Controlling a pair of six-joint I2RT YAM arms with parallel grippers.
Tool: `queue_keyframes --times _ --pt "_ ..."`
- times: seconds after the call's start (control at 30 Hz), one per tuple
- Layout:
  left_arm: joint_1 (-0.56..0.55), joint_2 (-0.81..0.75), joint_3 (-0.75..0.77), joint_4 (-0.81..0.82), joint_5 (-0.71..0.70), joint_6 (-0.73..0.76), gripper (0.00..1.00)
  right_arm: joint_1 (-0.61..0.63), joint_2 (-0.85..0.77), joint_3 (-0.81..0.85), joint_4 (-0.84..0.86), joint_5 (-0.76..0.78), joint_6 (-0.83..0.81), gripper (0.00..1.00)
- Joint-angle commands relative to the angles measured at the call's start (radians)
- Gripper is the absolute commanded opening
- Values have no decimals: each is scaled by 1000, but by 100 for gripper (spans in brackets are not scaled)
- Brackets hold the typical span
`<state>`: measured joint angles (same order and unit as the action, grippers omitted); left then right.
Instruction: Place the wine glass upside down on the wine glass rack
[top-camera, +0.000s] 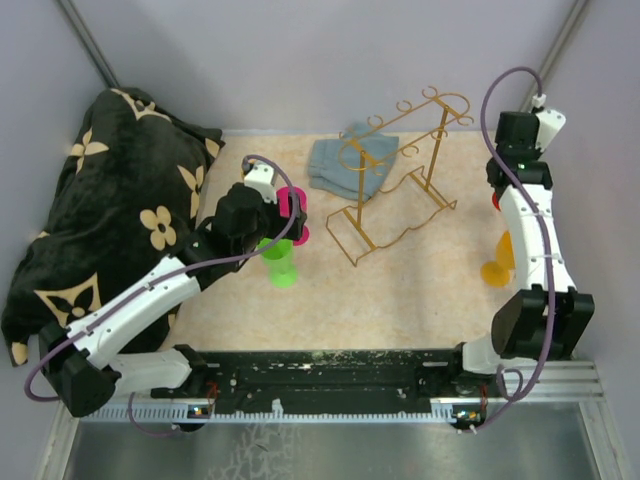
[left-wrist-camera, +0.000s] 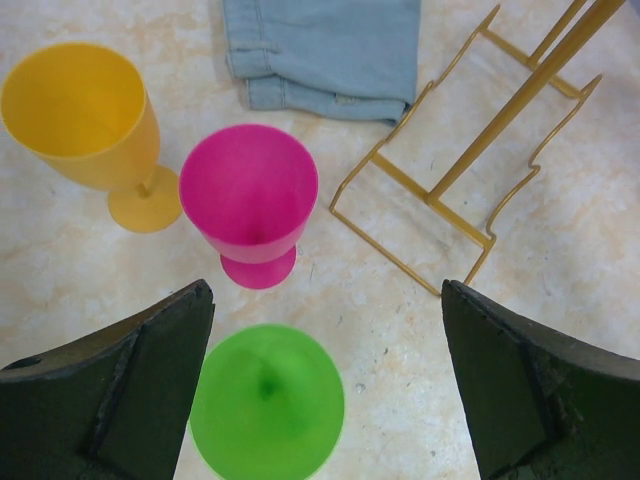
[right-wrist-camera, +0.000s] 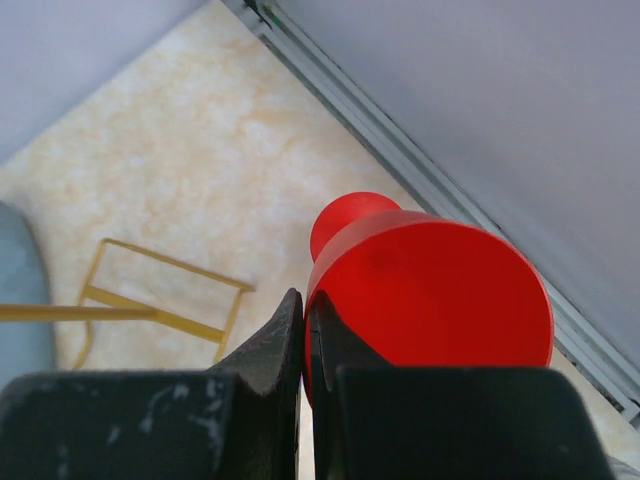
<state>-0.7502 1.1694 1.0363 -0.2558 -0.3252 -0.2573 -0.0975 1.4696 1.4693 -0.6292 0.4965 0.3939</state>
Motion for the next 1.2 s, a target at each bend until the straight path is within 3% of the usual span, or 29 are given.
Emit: queue_keyframes --times 0.0,0.33,0.47,0.6,0.93,1.17 --pt "6 9 79 -24 -5 32 100 48 -63 89 146 67 -62 0" --pt "6 76 206 -79 -19 67 100 86 -192 114 409 77 -148 0" --pt "6 94 244 -92 -21 69 100 87 -255 93 489 15 -132 0" --pt "6 108 286 -96 -34 110 100 87 -311 60 579 -179 -55 0" --pt "70 146 444 -101 -8 153 100 86 -304 157 723 -659 181 0" --pt "206 159 572 -86 172 99 100 87 -235 141 963 -991 443 0"
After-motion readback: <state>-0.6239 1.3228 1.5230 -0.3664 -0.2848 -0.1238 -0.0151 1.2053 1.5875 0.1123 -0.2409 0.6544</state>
